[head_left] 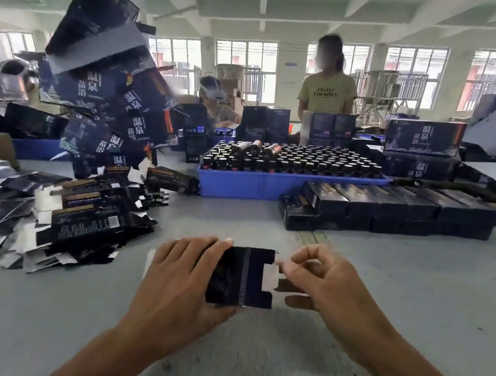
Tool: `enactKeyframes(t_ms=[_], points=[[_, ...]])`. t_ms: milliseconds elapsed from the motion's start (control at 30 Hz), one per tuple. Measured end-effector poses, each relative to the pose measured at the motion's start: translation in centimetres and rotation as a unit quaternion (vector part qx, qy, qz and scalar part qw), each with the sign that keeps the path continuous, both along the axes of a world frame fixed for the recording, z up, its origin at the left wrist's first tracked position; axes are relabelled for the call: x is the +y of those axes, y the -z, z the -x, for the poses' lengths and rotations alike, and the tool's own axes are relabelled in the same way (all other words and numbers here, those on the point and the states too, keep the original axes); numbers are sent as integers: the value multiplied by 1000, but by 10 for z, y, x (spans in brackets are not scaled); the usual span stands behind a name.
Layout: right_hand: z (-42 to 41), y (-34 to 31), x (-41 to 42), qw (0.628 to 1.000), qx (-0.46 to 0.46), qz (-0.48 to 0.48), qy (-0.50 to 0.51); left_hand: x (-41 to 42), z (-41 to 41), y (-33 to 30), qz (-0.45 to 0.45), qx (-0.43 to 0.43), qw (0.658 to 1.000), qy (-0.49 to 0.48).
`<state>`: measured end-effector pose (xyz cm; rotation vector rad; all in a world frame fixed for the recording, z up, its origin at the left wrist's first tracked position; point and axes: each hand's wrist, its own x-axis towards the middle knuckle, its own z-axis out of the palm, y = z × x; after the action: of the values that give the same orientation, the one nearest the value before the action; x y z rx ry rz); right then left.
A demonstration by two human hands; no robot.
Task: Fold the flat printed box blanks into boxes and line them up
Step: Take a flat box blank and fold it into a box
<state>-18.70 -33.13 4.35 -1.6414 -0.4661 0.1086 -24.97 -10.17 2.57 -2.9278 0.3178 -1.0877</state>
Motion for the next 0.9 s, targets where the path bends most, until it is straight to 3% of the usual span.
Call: enactKeyframes(t_ms=[200, 367, 633, 900], points=[[8, 4, 6, 996, -85, 35, 14, -9, -3, 0, 8, -46, 999, 27], [12, 8, 11, 990, -130, 51, 36, -7, -1, -2, -21, -26, 998, 48], [16, 11, 13, 992, -117, 49, -16, -1, 3, -6, -112, -29, 991, 71], [22, 5, 16, 982, -184, 41, -2, -5, 5, -12, -56, -14, 996, 66]])
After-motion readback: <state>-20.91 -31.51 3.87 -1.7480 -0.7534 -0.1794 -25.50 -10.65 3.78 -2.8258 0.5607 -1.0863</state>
